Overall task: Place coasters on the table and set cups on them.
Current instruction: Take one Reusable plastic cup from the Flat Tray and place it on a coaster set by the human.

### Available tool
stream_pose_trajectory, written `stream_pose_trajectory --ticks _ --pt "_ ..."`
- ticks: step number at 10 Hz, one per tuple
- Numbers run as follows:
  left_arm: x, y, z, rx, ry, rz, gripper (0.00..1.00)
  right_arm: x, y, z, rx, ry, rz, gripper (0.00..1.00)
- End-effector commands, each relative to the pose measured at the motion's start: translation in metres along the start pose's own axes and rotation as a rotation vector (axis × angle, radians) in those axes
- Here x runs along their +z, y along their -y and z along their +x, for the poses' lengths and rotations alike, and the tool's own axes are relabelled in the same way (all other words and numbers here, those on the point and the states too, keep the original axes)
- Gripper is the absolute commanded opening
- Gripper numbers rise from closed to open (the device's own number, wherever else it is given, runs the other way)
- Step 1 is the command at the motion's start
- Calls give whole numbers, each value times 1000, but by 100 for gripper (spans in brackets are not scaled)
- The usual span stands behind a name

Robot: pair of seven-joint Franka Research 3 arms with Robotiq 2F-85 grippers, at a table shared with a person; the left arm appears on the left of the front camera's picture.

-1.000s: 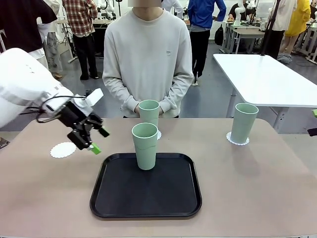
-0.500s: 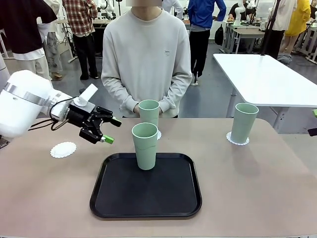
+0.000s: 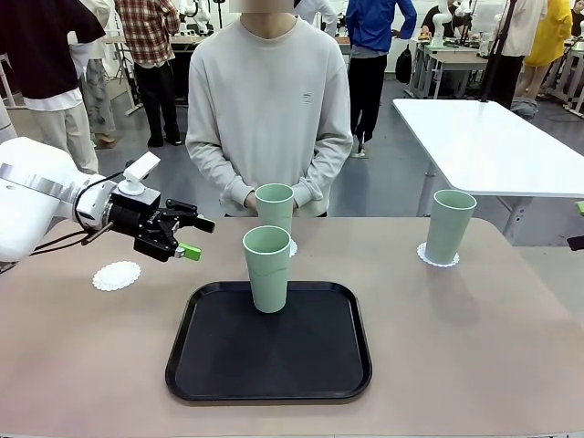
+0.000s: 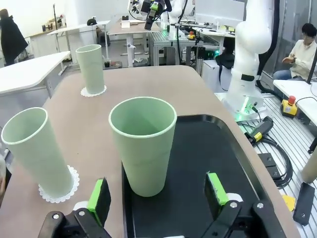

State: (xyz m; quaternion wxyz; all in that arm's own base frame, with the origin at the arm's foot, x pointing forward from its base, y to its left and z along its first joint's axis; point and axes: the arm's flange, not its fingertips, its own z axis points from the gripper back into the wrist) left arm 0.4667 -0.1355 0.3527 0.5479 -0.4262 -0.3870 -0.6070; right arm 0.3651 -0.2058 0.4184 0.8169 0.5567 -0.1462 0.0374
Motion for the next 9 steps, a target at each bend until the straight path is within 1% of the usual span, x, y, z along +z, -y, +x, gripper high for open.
stream_pose_trajectory --ticks 1,3,4,6,9 --pt "-3 -4 3 -30 -22 13 100 -1 -1 1 -9 3 -3 100" --pt "-3 -4 3 -30 -22 13 100 -1 -1 1 -9 3 -3 100" --pt "-1 -3 4 -11 -7 5 100 -1 -1 1 -9 3 -3 100" --pt "-19 -8 -22 -13 59 11 100 -1 -1 1 -9 3 -3 100" --pt "-38 -14 -57 15 86 15 100 -1 -1 1 -9 3 -3 100"
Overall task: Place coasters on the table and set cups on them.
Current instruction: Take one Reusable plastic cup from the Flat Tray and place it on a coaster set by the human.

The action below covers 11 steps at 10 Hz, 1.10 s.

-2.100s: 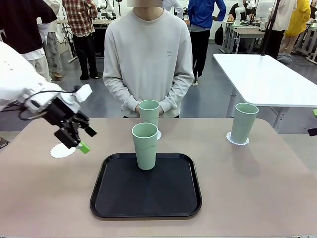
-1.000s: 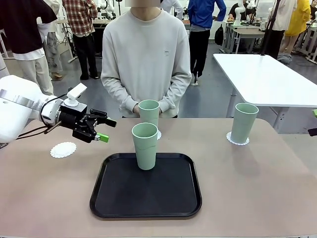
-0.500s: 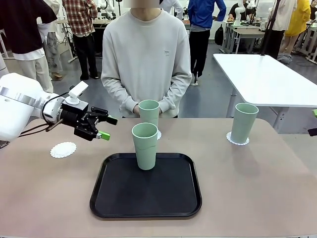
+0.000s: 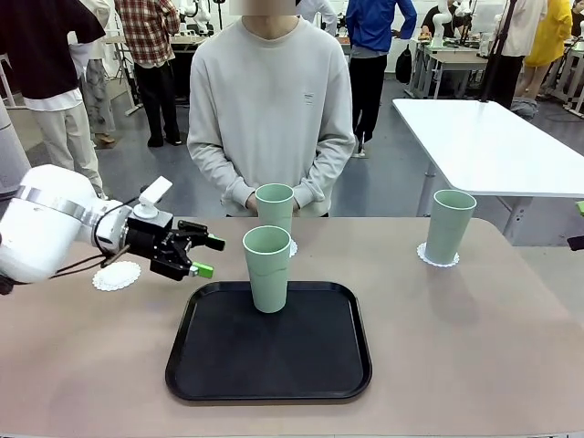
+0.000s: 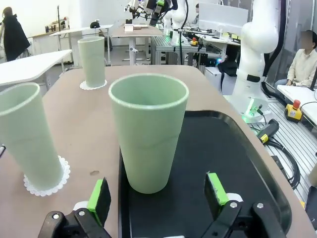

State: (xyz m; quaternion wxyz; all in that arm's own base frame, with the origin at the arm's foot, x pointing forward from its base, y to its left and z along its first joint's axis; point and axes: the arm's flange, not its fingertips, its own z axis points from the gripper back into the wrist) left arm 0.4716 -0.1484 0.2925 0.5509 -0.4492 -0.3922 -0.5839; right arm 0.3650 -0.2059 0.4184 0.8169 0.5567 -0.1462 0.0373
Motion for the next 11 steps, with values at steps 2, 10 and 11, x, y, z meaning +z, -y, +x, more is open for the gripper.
stream_pose_trajectory --ticks 2,10,11 --pt "-11 -8 -16 -15 43 1 100 -1 -1 1 -9 3 -3 100" --pt "-67 -23 -22 -33 62 6 100 -1 -1 1 -9 3 -3 100" --pt "-72 -25 -22 -31 58 0 100 -1 -1 1 -9 3 -3 100"
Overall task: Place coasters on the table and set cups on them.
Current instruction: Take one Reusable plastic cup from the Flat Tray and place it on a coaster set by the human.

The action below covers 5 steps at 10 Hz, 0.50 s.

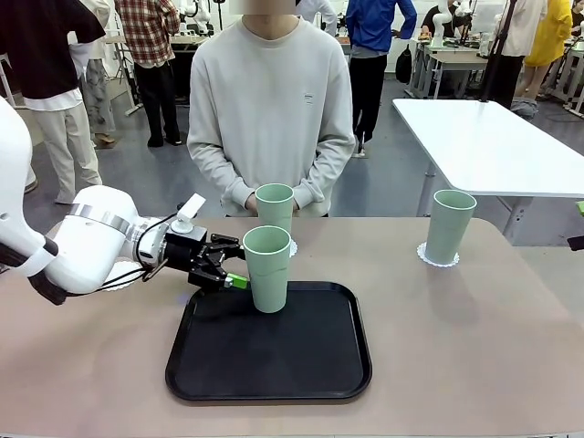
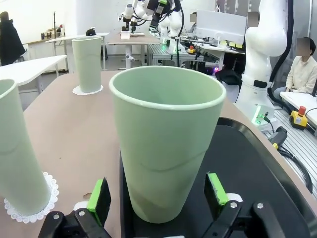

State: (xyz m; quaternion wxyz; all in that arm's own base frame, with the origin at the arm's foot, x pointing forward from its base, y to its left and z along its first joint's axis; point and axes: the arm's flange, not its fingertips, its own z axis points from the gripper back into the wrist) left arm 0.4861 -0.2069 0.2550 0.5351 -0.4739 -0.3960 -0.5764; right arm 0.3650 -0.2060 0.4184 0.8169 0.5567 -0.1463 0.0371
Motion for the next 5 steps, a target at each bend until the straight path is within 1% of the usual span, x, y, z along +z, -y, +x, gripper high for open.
stream_pose_trajectory --ticks 1,5 --pt "-11 -5 -6 -38 4 20 100 -1 -1 1 -9 2 -3 100" --pt "-30 -6 -14 -25 -2 -26 100 -1 -1 1 -9 2 -3 100"
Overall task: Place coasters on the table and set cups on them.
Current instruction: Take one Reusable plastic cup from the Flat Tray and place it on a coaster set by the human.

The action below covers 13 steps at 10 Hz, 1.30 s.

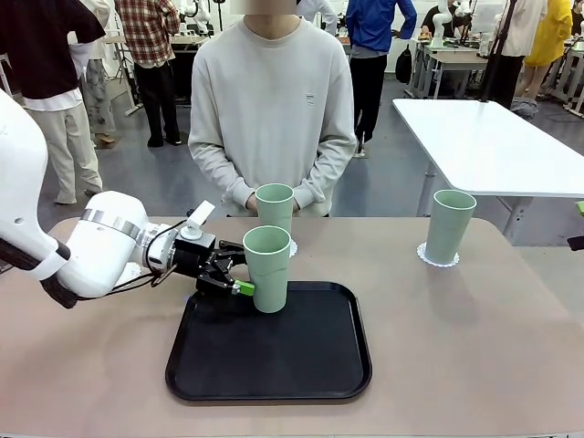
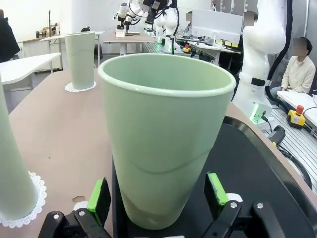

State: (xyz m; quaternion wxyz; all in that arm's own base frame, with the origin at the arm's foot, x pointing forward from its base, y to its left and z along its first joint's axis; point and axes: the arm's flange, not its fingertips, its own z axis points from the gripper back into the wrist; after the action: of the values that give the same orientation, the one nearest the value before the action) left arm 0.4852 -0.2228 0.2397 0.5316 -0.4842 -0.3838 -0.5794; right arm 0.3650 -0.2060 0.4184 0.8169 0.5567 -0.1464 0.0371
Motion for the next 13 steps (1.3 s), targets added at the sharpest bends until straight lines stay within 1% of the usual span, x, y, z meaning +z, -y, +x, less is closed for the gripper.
stream_pose_trajectory --ticks 1,4,7,8,9,10,11,12,13 --pt "-17 -5 -4 -39 -2 -5 100 -1 -1 1 -9 2 -3 100" --pt "-37 -7 -9 -27 -18 -25 100 -1 -1 1 -9 2 -3 100" --pt "-49 -10 -10 -62 7 -19 100 -1 -1 1 -9 2 -3 100" --pt "-46 -9 -8 -83 42 -26 100 -1 -1 1 -9 2 -3 100" --pt "-42 -7 -6 -86 46 -38 41 -1 -1 1 -9 2 -3 100" --pt "-39 -4 -3 -87 42 -44 41 -1 -1 1 -9 2 -3 100" --pt "-36 2 -1 -84 26 -47 0 -1 -1 1 -9 2 -3 100" --pt "-32 11 4 -101 17 -47 36 -1 -1 1 -9 2 -3 100" --pt "-23 23 14 -109 6 -51 0 -1 -1 1 -9 2 -3 100"
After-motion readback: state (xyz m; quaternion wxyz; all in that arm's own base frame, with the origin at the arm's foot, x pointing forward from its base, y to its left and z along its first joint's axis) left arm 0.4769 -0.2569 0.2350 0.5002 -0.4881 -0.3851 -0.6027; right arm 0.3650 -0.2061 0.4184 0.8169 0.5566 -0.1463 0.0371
